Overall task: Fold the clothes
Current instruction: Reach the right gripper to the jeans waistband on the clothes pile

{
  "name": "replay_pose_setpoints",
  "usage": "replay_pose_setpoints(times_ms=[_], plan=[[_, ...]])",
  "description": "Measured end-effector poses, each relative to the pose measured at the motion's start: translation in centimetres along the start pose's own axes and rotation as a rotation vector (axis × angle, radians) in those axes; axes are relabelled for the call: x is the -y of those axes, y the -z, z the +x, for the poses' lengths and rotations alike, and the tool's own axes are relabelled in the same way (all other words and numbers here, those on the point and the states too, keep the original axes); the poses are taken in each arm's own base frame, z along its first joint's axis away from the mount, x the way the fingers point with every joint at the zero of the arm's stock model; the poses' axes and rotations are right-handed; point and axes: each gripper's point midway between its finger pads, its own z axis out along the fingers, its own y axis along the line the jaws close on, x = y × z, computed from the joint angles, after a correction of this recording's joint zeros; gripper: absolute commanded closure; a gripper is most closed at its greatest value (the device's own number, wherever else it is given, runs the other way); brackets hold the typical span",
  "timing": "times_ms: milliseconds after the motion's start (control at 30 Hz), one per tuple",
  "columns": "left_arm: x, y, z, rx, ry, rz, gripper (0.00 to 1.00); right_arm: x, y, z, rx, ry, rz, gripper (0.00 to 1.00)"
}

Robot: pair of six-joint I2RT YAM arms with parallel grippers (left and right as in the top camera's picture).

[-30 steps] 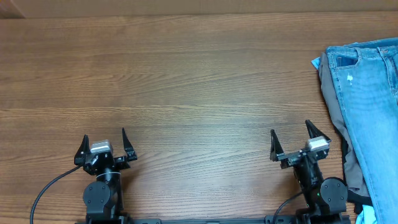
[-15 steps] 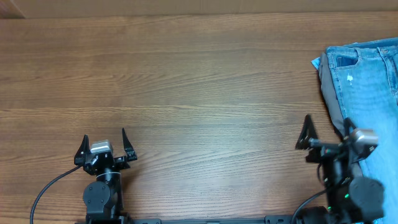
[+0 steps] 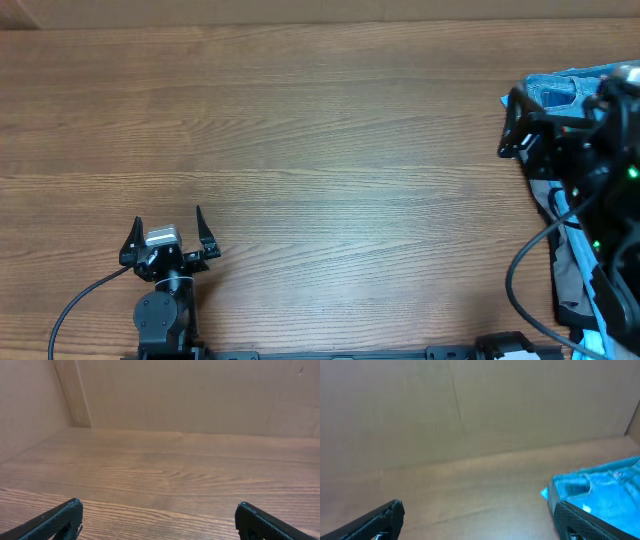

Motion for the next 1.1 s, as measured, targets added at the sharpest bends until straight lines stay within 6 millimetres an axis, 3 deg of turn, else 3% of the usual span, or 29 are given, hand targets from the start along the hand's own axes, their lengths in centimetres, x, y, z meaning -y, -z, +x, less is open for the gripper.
replay_pose_setpoints(times_ms=[200, 400, 567, 667, 767, 867, 967, 1100], plan=[[0.0, 0.0, 0.0, 0.0, 0.0, 0.0, 0.0, 0.6, -2.5, 1.8, -0.112, -0.017, 0.05, 0.14], [0.0, 0.0, 0.0, 0.0, 0.0, 0.0, 0.0, 3.9, -9.3, 2.8, -0.272, 0.0, 0.292, 0.15], [0.0, 0.0, 0.0, 0.001, 0.0, 0.0, 0.0, 8.1, -13.7, 3.4, -0.357, -0.02, 0.435, 0.15], [0.0, 0.0, 0.0, 0.0, 0.0, 0.0, 0.0, 12.1, -15.6, 4.2, -0.39, -0.058, 0.521, 0.17], [0.0, 0.0, 0.0, 0.0, 0.0, 0.0, 0.0, 16.1, -17.8, 5.0, -0.402, -0.084, 0.582, 0.27], [0.0, 0.0, 0.0, 0.0, 0.0, 0.0, 0.0, 19.0, -20.0, 5.7, -0.397, -0.097, 0.618, 0.27], [0.0, 0.0, 0.0, 0.0, 0.0, 0.0, 0.0, 20.3, -22.2, 6.6, -0.408, -0.069, 0.621, 0.27], [0.0, 0.0, 0.0, 0.0, 0.0, 0.0, 0.0, 20.2, -25.1, 7.3, -0.421, 0.035, 0.547, 0.27]])
